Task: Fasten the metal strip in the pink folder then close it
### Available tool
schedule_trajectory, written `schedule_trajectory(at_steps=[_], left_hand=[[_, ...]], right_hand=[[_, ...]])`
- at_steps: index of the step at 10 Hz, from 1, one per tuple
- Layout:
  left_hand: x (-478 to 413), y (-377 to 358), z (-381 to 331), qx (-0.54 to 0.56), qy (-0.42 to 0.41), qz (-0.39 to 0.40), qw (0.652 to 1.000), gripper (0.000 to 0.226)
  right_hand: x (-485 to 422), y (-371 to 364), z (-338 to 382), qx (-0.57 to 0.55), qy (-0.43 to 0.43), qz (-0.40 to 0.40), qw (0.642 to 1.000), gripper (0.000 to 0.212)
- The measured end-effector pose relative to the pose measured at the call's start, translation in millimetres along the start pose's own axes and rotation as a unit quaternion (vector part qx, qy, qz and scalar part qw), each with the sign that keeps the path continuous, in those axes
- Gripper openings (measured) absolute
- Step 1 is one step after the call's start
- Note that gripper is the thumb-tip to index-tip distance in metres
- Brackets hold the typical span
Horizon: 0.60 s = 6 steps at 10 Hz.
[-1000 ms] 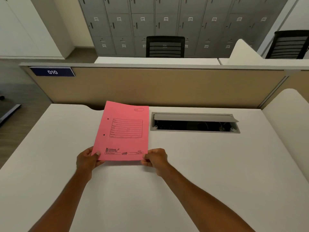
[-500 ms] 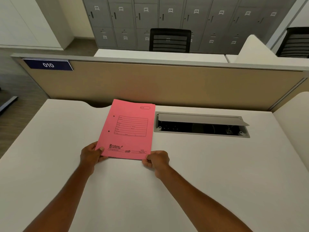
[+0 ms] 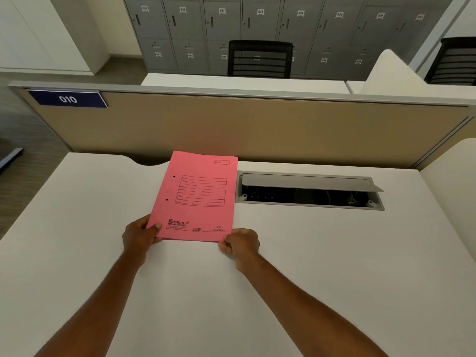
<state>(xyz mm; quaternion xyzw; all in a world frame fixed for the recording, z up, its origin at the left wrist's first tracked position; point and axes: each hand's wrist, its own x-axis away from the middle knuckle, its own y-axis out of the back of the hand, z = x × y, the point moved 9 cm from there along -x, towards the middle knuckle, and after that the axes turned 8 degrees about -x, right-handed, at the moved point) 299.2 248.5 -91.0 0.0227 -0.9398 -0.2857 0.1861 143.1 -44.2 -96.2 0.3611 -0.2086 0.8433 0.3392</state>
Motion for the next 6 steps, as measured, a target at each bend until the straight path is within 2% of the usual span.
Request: schedule_trajectory(at_steps=[1,2,3,4,5,6], left_hand=[[2.5,3.2,-11.2,-0.088,-0.044,-0.025,0.995,0.044],[0.4,0.2,-13.2,-0.162,-0.053,-0.011,0.985,0.052],[-4.0,3.0,-17.3,-0.213,-0.043,-0.014,0.976,0.068],[6.3,12.7,-24.9,-0.312,-0.045,-0.047,0.948,0.082],[13.4,9.2,-34.1,-0.333,-0.047,-0.061,0.94,0.081],[46.4,5.1,-80.7,-0.268,-0.119,-0.062,0.954,0.087]], right_hand=[[1.3,2.5,1.2,0.022,0.035,-0.016,0.999,0.012],[0.8,3.3,0.6,0.053,0.063,-0.013,0.997,0.014],[2.2,4.5,7.4,0.081,0.072,0.0,0.994,0.038],[7.4,13.7,14.1,0.123,0.079,0.014,0.989,0.068],[2.6,25.1,23.3,0.163,0.069,0.026,0.984,0.076],[21.4,60.6,52.2,0.084,0.063,0.046,0.993,0.077]])
